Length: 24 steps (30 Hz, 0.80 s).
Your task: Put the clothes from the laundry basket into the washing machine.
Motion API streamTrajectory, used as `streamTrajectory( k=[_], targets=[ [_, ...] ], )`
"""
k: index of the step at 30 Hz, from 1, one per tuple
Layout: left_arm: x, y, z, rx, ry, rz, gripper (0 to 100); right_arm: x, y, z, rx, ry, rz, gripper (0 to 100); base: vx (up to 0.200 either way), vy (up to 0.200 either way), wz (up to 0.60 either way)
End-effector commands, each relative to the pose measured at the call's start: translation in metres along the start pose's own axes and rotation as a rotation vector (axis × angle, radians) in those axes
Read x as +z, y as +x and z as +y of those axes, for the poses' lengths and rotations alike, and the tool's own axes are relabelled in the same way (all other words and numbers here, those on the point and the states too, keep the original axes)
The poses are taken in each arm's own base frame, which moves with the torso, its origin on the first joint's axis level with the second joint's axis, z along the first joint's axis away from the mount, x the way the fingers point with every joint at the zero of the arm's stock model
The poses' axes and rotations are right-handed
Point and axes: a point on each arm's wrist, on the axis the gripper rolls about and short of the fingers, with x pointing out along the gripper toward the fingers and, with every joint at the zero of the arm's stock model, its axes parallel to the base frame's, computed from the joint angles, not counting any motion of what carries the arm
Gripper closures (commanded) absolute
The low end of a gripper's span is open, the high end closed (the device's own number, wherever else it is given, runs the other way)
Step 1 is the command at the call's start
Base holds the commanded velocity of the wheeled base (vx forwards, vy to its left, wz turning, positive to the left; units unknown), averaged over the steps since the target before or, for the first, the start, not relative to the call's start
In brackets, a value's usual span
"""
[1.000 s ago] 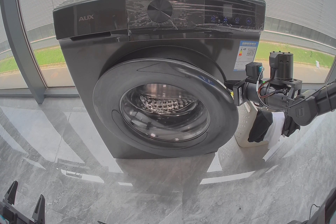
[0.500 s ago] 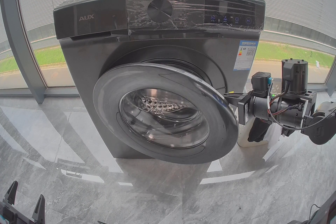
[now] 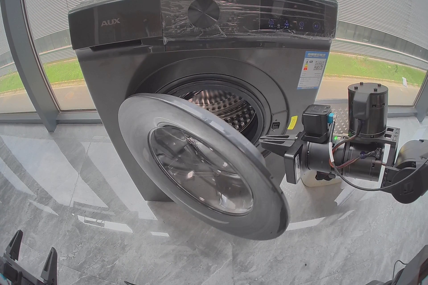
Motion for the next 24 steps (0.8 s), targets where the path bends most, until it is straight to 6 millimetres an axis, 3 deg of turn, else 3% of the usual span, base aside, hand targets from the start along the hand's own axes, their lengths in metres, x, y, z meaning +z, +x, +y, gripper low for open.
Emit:
streamTrajectory(
  k=[1,20,24],
  targets=[
    [-0.005,0.0,0.0,0.0,0.0,0.0,0,-0.001,0.0,0.013,0.041,-0.012,0.004,100,0.0,0.0,0.0],
    [-0.005,0.0,0.0,0.0,0.0,0.0,0,-0.012,0.017,0.077,0.246,-0.073,0.056,100,0.0,0.0,0.0],
    [-0.005,0.0,0.0,0.0,0.0,0.0,0,-0.011,0.023,0.103,0.324,-0.098,0.051,100,0.0,0.0,0.0]
  ],
)
